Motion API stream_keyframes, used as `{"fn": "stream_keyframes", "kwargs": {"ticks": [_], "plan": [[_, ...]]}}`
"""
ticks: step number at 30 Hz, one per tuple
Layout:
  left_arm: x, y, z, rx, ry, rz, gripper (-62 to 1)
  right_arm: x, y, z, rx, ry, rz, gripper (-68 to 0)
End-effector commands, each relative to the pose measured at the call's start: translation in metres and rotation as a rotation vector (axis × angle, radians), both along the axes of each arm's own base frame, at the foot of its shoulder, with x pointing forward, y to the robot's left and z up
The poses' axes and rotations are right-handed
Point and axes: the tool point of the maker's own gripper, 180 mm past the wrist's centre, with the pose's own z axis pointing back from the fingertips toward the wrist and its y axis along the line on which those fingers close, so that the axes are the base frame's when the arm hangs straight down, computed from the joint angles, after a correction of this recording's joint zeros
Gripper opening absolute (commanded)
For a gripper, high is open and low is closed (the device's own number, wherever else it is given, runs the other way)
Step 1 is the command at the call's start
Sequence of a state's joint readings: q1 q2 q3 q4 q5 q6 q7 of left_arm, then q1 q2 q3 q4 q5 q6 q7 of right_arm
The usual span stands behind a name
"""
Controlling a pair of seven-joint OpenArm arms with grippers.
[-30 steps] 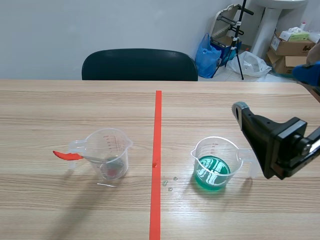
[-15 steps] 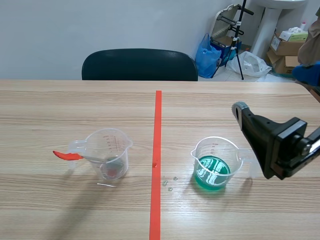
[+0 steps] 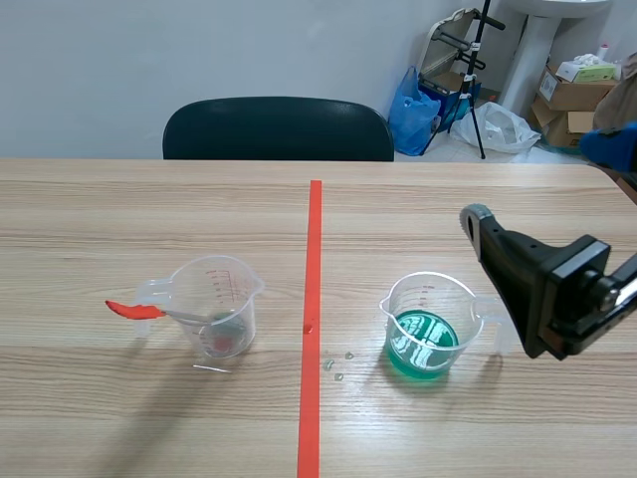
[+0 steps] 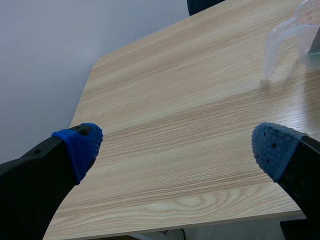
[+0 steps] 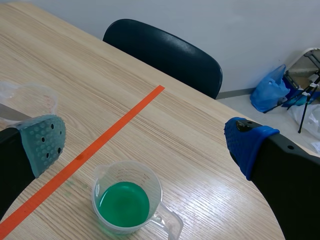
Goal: Do the redox reaction experiment
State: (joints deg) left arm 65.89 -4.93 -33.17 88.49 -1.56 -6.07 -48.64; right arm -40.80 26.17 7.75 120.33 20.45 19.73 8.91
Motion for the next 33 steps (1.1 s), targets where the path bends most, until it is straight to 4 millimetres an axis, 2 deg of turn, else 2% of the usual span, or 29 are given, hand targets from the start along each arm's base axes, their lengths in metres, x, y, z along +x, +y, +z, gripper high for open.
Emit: {"fn": "stream_keyframes", "kwargs": {"ticks": [1, 33], "plan": [[0.0003, -0.0023, 0.0062, -0.001, -0.021, -0.006, 1.4, 0.0018, 0.0028, 0.0116, 0.023, -0.038, 0.008, 0.4], [0.0003, -0.0023, 0.0062, -0.001, -0.021, -0.006, 1.4, 0.0025, 0.0010, 0.0058, 0.007, -0.011, -0.003, 0.4]]}}
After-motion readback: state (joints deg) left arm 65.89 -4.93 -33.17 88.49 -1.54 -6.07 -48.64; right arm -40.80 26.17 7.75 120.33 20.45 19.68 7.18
